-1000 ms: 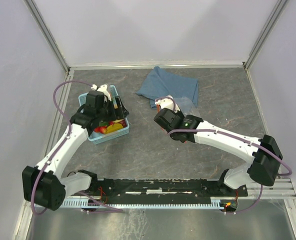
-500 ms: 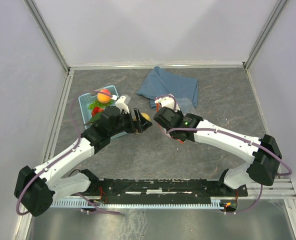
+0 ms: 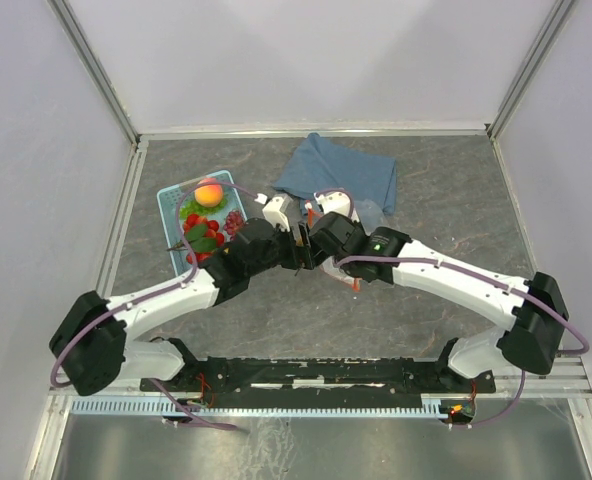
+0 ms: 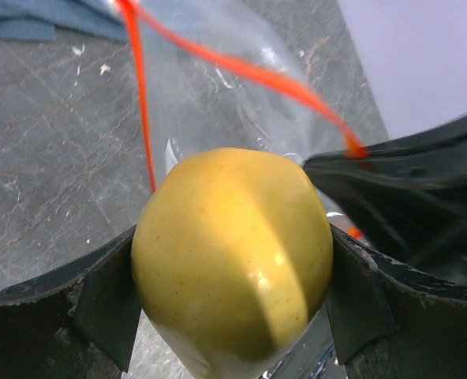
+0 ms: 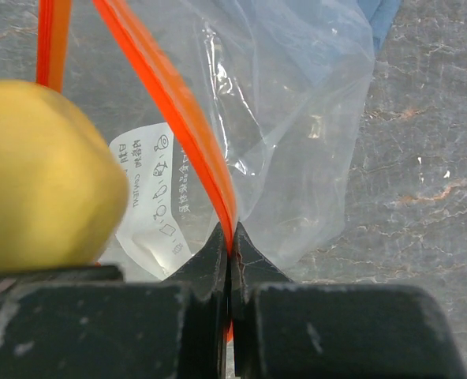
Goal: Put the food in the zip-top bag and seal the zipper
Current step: Place the fake fruit in the zipper food storage bag.
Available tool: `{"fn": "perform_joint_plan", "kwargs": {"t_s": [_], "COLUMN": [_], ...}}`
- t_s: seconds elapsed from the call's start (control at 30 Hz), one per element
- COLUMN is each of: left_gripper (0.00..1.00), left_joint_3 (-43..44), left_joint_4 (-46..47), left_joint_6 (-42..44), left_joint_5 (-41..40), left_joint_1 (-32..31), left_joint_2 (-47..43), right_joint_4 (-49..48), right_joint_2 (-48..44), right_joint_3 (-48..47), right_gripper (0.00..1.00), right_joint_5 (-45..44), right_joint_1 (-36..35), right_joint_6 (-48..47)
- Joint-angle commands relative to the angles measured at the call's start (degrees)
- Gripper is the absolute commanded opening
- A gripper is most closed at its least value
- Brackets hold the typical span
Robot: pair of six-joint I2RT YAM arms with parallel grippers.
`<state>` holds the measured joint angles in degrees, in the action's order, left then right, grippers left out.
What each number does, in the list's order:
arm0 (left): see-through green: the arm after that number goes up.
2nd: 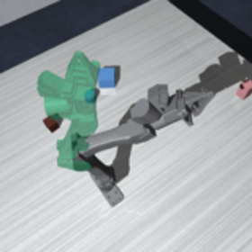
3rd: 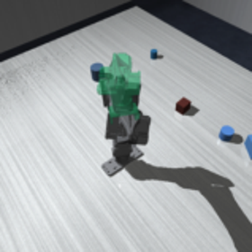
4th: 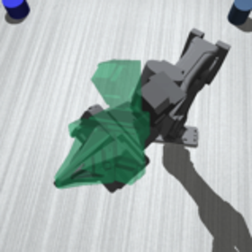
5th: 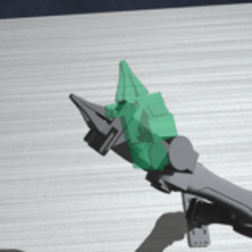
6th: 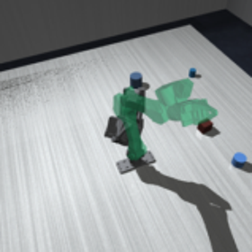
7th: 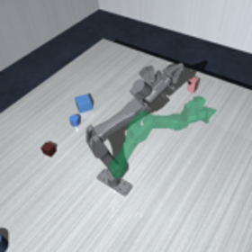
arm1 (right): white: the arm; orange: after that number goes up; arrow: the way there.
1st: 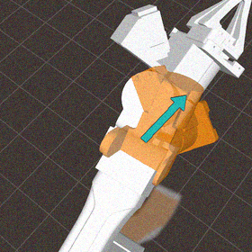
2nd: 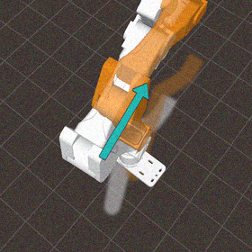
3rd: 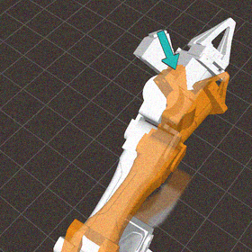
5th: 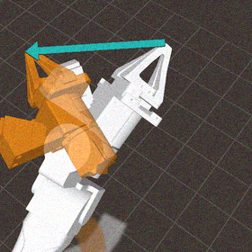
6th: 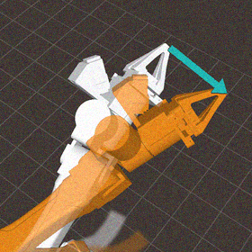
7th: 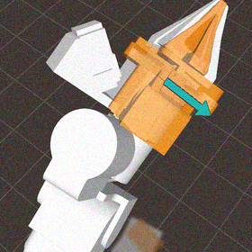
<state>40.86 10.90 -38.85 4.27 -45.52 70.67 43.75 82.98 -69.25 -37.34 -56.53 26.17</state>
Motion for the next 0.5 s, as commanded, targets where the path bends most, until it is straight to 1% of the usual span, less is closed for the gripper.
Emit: {"fn": "perform_joint_plan", "kwargs": {"t_s": [0.0,0.23,0.37,0.47], "left_gripper": [0.48,0.49,0.52,0.57], "left_joint_3": [1.4,2.3,3.7,4.2], "left_joint_4": [4.4,2.2,0.9,1.4], "left_joint_6": [-3.0,-3.4,-3.4,-3.7], "left_joint_5": [-3.7,-5.9,-5.7,-5.4], "left_joint_1": [-1.1,-1.6,-2.0,-2.8], "left_joint_2": [3.1,5.4,6.0,5.7], "right_joint_4": [-3.6,-7.5,-8.7,-10.3], "right_joint_2": [-5.2,-8.6,-8.2,-8.1], "right_joint_3": [-0.2,2.6,3.4,4.7], "right_gripper": [0.01,0.02,0.02,0.02], "right_joint_5": [1.8,4.9,6.3,7.5], "right_joint_1": [-0.1,-0.1,-0.2,-0.2], "right_joint_6": [1.2,0.9,1.1,1.9]}}
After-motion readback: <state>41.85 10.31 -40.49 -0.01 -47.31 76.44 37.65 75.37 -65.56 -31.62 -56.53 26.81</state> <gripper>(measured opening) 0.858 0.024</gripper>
